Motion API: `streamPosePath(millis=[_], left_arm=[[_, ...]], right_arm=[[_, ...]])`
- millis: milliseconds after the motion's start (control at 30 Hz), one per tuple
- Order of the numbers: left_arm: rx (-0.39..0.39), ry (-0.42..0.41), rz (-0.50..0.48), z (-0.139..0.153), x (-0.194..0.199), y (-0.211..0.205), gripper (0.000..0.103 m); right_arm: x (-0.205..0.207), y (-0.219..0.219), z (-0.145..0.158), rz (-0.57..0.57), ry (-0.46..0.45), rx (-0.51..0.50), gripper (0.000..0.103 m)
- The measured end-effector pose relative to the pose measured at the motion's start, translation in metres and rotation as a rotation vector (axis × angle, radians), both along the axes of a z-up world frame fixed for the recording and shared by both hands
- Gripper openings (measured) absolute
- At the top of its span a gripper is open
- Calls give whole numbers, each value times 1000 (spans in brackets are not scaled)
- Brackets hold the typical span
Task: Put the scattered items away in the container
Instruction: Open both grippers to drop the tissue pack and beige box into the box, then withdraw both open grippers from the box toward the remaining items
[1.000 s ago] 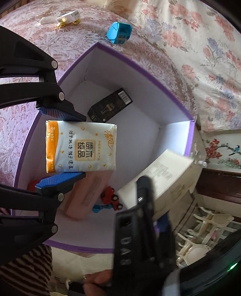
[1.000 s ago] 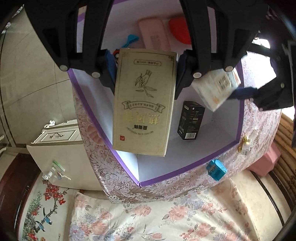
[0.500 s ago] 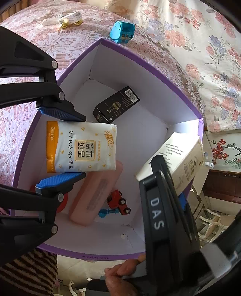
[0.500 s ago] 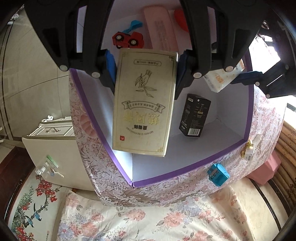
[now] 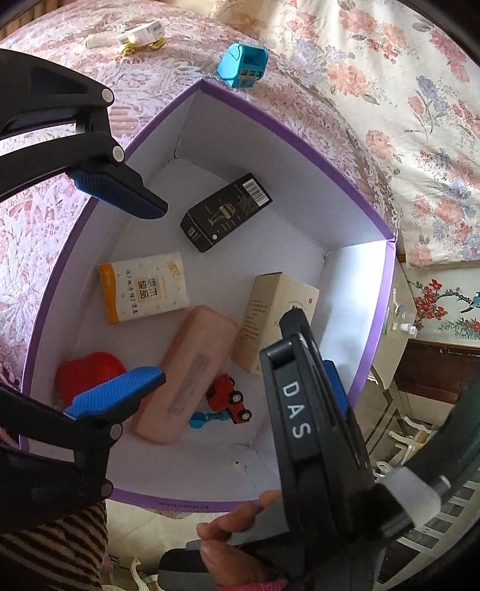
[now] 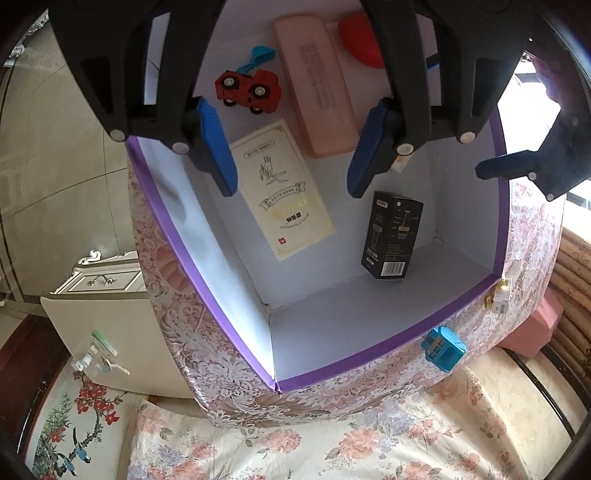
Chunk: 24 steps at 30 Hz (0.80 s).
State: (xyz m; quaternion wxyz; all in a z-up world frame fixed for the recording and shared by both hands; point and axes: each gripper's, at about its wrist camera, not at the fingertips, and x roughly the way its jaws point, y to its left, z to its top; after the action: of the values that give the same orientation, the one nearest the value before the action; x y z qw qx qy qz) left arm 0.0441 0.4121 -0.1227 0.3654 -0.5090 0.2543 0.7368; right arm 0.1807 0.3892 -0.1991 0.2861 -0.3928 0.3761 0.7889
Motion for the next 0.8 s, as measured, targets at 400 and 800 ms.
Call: streamPosePath(millis=[400, 800], left_arm=[[119, -14, 76, 19, -6, -23, 88], [160, 22, 86, 28, 3, -47, 88]], right_arm=[[12, -7, 27, -62, 47, 16, 65], [11, -30, 36, -101, 56, -8, 66]])
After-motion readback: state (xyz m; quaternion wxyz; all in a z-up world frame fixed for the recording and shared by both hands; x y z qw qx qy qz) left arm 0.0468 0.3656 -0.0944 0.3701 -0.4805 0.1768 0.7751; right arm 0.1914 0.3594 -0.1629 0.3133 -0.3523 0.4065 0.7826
